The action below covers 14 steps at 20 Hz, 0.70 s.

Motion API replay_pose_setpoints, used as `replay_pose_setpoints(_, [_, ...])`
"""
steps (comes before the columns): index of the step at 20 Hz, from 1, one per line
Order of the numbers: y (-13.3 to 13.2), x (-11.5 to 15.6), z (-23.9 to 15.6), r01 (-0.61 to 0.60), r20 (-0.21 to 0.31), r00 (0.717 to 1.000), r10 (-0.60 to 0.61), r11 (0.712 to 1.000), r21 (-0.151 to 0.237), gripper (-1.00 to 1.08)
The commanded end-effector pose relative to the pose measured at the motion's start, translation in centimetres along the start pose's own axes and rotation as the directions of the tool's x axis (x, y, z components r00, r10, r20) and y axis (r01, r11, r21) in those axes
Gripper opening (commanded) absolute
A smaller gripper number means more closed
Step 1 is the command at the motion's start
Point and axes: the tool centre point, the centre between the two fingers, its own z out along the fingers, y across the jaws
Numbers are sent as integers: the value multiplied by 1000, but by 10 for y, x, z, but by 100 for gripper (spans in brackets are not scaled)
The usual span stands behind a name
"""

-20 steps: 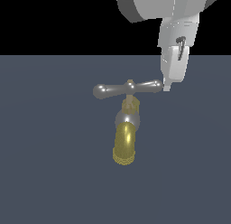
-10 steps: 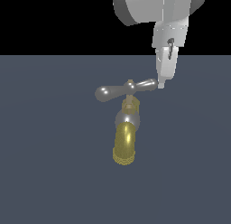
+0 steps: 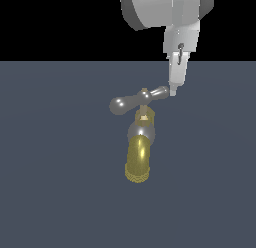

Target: Turn on the faucet by rotating a designated handle.

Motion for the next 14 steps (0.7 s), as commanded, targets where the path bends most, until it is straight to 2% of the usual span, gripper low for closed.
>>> replay_pose_setpoints(1, [2,24,-1,18,-4,1000,-18,1000,-2,-100])
replay_pose_setpoints(12, [9,108,-3,46,-11,999,-46,999,-6,-100])
replay_pose_setpoints(14, [9,115,-4,48,-12,999,-48,999,-7,-100])
